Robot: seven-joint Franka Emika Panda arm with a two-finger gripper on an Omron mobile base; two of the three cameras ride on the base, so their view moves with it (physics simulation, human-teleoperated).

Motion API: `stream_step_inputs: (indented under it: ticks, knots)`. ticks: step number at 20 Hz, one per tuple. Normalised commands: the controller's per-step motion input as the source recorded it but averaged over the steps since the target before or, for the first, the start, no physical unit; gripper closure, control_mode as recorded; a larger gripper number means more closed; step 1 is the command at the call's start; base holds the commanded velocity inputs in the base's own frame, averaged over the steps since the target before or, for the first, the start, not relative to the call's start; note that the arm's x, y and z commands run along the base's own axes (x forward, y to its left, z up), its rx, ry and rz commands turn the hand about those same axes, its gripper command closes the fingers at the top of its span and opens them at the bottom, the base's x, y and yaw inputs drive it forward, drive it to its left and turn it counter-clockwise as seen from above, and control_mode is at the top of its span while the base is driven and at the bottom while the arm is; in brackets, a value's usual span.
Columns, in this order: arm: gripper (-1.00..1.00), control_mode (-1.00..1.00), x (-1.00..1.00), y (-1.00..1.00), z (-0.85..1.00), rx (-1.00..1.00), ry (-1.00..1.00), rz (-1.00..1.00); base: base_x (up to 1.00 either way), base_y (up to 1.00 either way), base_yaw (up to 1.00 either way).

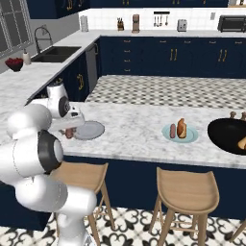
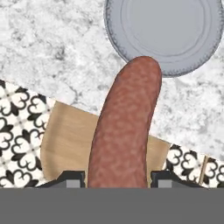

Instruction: Place one bun and one sausage from the bowl on each plate.

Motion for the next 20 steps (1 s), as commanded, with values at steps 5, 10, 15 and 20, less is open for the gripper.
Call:
stream_step_inputs:
  ticks: [5, 10, 15, 20]
  knots:
    - [1.00, -1.00, 1.00, 0.23, -0.15, 0.01, 0.02, 0.03, 0.00, 0.00, 0.00]
    - [1.00, -1.00, 1.00, 0.00, -0.40, 0.08, 0.02, 0.02, 0.00, 0.00, 0.00]
    - [1.00, -1.00, 0.97, 0.20, -0.69, 0.00, -0.02, 0.00, 0.00, 0.00, 0.00]
    - [1.00, -1.00, 0.42, 0.18, -0.62, -0.01, -0.04, -0.01, 0.00, 0.00, 0.00]
